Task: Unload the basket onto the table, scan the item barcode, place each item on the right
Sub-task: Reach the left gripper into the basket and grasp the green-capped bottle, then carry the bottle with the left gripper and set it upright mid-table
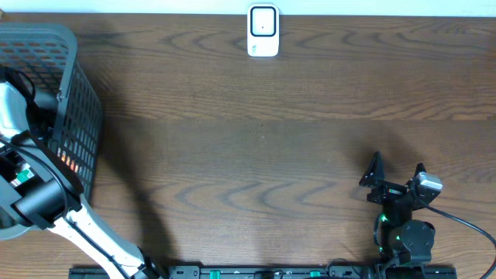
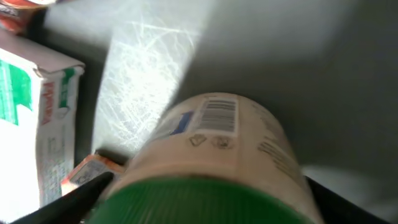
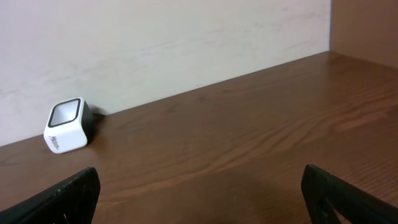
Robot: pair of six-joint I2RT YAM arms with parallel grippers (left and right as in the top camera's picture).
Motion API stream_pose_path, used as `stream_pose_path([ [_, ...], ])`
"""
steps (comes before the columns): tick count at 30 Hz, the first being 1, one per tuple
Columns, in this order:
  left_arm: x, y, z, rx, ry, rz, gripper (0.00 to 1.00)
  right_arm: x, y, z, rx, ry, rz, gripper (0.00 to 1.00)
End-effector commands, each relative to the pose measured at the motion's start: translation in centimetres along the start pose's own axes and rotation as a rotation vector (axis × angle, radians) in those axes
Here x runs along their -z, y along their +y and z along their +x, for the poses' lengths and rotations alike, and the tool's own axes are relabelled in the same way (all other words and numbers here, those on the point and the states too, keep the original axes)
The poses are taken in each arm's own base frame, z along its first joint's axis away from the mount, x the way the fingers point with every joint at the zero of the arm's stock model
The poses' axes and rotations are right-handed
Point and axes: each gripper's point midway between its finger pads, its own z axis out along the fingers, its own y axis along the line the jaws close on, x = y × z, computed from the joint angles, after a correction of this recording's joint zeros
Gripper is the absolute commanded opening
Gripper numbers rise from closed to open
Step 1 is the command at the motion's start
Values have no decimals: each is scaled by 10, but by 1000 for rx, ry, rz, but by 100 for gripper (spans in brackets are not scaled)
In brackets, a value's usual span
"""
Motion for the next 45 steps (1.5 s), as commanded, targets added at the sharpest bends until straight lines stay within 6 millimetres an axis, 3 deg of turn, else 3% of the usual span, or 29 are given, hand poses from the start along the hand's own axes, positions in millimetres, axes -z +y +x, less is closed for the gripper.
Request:
stream_pose_path([
  [1,-12,7,3,-32,13,-34,77,0,2,1,13,2,-8,99],
  [3,-12,8,3,-45,14,-35,70,0,2,1,13,3,-8,99],
  [9,-6,20,-6,-62,2,-54,64,0,2,1,13,2,-8,99],
  [15,24,40,-24,-6,-5,-40,64,0,2,1,13,2,-8,99],
  [19,67,36,-32,25,-5,63,64,0,2,1,13,2,-8,99],
  [22,110,19,-31,27,-17,219,64,0,2,1,13,3,-8,99],
  [25,164,-6,-24,7,-49,431,64,0,2,1,13,2,-8,99],
  [29,252,-29,-6,-64,-134,732,64,0,2,1,13,2,-8,99],
  [32,324,-39,23,-147,-212,953,65,0,2,1,13,2,-8,99],
  [34,395,-37,59,-227,-320,1128,65,0,2,1,13,2,-8,99],
  [36,433,-36,89,-276,-377,1211,65,0,2,1,13,2,-8,99],
  [38,459,-41,121,-341,-403,1274,66,0,2,1,13,2,-8,99],
  [41,488,-67,196,-549,-377,1364,66,0,2,1,13,3,-8,99],
  [45,475,-109,270,-756,-327,1319,66,0,2,1,13,3,-8,99],
])
